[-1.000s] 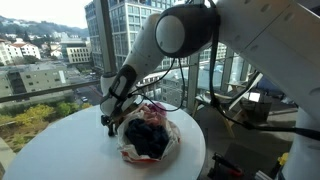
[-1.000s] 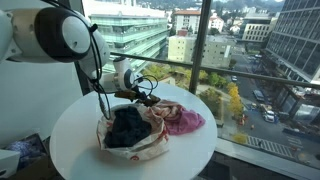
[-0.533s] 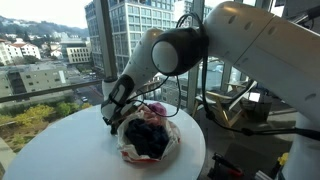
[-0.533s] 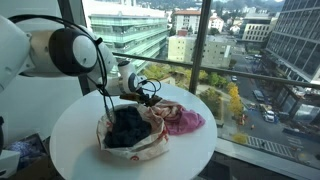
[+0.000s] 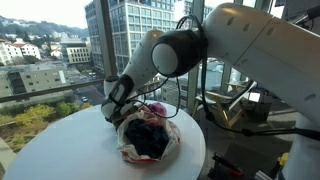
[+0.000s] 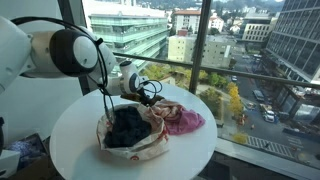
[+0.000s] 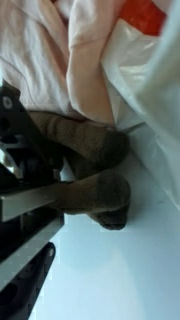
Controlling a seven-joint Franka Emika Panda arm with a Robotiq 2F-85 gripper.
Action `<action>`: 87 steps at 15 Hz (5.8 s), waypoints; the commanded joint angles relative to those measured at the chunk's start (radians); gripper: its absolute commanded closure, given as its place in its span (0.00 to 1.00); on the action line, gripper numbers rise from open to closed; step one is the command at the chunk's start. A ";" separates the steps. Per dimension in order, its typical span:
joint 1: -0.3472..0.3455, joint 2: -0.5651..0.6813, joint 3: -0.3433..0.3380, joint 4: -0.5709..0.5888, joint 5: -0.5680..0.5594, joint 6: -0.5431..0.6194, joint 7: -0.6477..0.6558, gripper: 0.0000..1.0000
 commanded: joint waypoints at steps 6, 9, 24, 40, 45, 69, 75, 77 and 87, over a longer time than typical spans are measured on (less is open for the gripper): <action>0.119 -0.339 -0.118 -0.336 0.042 0.084 0.209 0.97; 0.190 -0.480 -0.181 -0.466 0.004 0.100 0.294 0.97; 0.131 -1.140 -0.028 -1.093 -0.442 -0.226 0.469 0.97; 0.019 -0.527 0.013 -0.848 -0.697 0.076 0.654 0.97; -0.068 -0.492 0.079 -0.870 -0.607 0.068 0.536 0.57; -0.052 -0.380 -0.090 -0.375 -0.024 0.004 0.155 0.00; -0.092 -0.126 -0.129 -0.058 0.011 -0.157 0.181 0.00; -0.118 -0.046 -0.125 0.040 0.032 -0.203 0.185 0.00; -0.183 0.165 -0.098 0.260 0.111 -0.194 0.234 0.51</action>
